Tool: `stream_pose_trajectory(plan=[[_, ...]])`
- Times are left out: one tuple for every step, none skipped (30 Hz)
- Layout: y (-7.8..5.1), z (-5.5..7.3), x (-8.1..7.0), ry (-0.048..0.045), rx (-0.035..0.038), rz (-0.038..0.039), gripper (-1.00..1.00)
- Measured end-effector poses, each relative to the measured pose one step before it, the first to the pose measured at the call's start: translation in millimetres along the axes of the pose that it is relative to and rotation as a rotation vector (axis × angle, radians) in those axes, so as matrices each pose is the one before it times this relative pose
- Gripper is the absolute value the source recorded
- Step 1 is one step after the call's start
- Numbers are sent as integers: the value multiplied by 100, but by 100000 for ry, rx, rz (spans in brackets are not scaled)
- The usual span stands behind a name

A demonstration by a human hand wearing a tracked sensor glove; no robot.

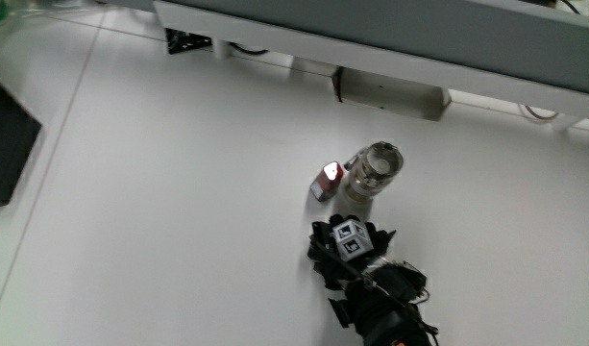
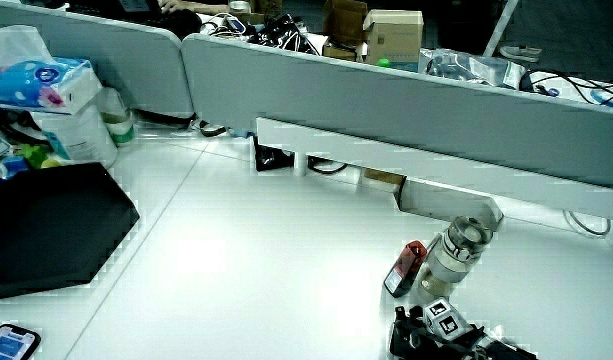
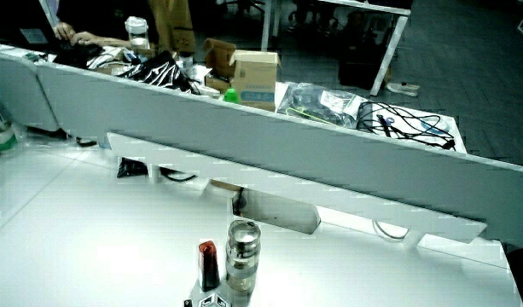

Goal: Place speaker

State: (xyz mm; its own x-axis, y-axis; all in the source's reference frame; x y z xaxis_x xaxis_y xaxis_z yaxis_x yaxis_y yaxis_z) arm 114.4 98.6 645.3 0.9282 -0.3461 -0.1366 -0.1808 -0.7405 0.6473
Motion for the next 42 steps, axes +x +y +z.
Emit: stream_pose_trajectory(plan=[[250,-84,-223,-144,-1600,276,0],[218,-62,-269,-2855,-1182,25,0],[349,-294,-252,-762,-1070,1150,0],[468,-506,-226,-1264,-2529,1025,0],[181,5,-121,-735,76,6,0],[309,-91,-123,-857,-1594,-320,0],[366,-195,-114,-582,-807,-335,0],[547,-442,-160,-1740,-2456,-111,0],[91,208,-76,-767,-1017,-708,0],[399,-236,-224,-1444,-1069,657,0],[135,110,-185,-2484,-1268,-722,0],[237,-23,-226,-754,-1170,1571,0],[323,-160,-235,-1412,-2202,-278,0],[211,-35,-240,-716,-1280,10,0],[97,153,-215,-958,-406,-530,0],[-87,319,-252,-1106,787,-239,0],[300,-77,-324,-1988,-266,-1598,0],[-104,560,-95,2074,2599,235,0],[-470,1141,42,-880,2391,-3092,0],[217,254,-413,-222,2058,1548,0],[620,-308,-502,-10,-4271,32,0],[42,389,-355,-619,648,438,0],[46,391,-352,-619,648,438,0],[343,166,-471,2299,-1149,3315,0],[154,466,-208,1525,-124,2304,0],[301,267,-133,2663,-1564,2524,-10],[568,-165,-197,1220,-4858,3225,-20],[12,74,2,-221,-1790,1447,-30],[-251,27,117,-126,-66,-124,-40],[-136,-346,182,1193,1881,-877,-50],[-402,-305,184,3804,2794,2544,-60],[-737,-60,234,3189,5650,-1064,-70],[-930,83,262,2628,3322,-1027,-80],[-420,-531,212,2187,344,-947,-90],[-781,57,314,1283,2201,-1265,-100],[-476,-312,343,2857,895,636,-100],[-507,-159,339,1967,1209,987,-100],[-600,-42,332,2203,3299,-355,-100],[-463,-285,318,641,-470,-896,-100],[-875,349,284,656,3740,-643,-100],[26,-1077,302,5221,-4056,4090,-100],[56,-1058,359,5221,-4056,4090,-100]])
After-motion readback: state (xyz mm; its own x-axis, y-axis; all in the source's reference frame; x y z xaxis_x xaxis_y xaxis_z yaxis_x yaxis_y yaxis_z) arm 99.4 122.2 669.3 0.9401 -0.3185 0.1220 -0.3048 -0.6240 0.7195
